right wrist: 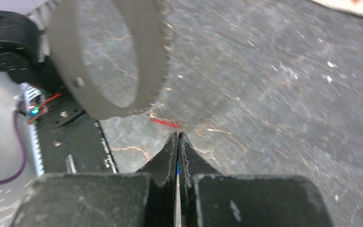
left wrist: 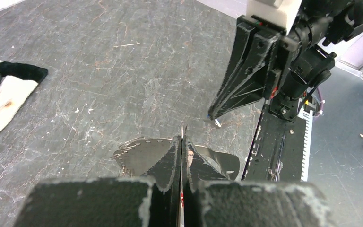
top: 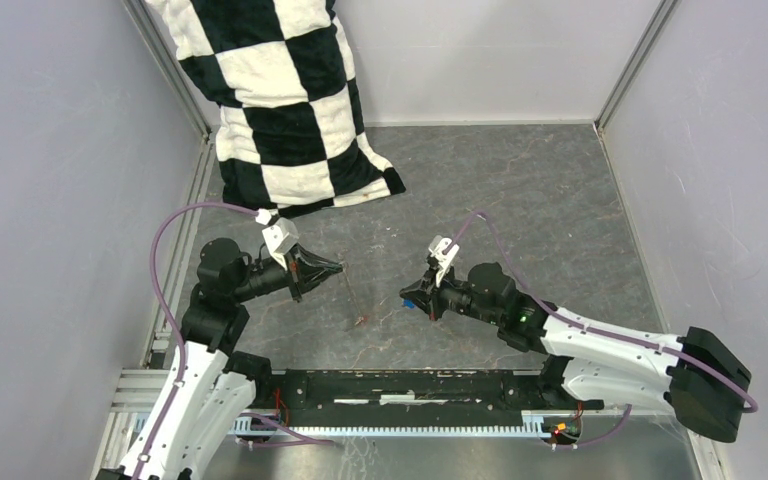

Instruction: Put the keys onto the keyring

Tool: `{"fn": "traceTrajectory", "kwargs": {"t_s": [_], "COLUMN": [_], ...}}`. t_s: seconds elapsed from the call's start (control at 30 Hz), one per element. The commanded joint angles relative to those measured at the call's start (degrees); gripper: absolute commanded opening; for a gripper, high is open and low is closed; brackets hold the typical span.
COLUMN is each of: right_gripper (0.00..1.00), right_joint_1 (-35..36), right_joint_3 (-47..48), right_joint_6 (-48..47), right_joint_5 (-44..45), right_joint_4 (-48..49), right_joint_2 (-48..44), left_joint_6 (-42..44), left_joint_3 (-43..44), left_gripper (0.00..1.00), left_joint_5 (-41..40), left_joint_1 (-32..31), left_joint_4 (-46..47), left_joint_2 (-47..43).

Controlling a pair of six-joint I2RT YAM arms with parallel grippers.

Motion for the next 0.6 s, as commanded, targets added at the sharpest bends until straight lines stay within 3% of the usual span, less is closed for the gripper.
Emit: {"fn": "traceTrajectory", "kwargs": {"t_s": [0.0, 0.2, 0.57], "right_gripper": [0.01, 0.01, 0.01], "right_joint_1": [0.7, 2.0, 2.1], "right_joint_3": [4.8, 10.8, 14.6], "right_joint_6": [-3.1, -3.0, 2.5], "right_joint_5": [-12.1, -17.5, -23.1], "right_joint_4": [2.1, 4.2, 17.2], "right_joint_2": [-1.7, 0.3, 6.0], "left_joint_6": [-2.0, -1.1, -6.3], "left_joint_3": [-1.1, -2.4, -3.1], "left_gripper": [0.02, 0.02, 0.02], "left_joint_5": [2.9, 6.2, 8.6], "left_joint_1": [0.3, 0.2, -0.7], "left_joint_4": [4.5, 4.7, 8.9], "left_joint_2": [-1.5, -2.9, -3.4]}}
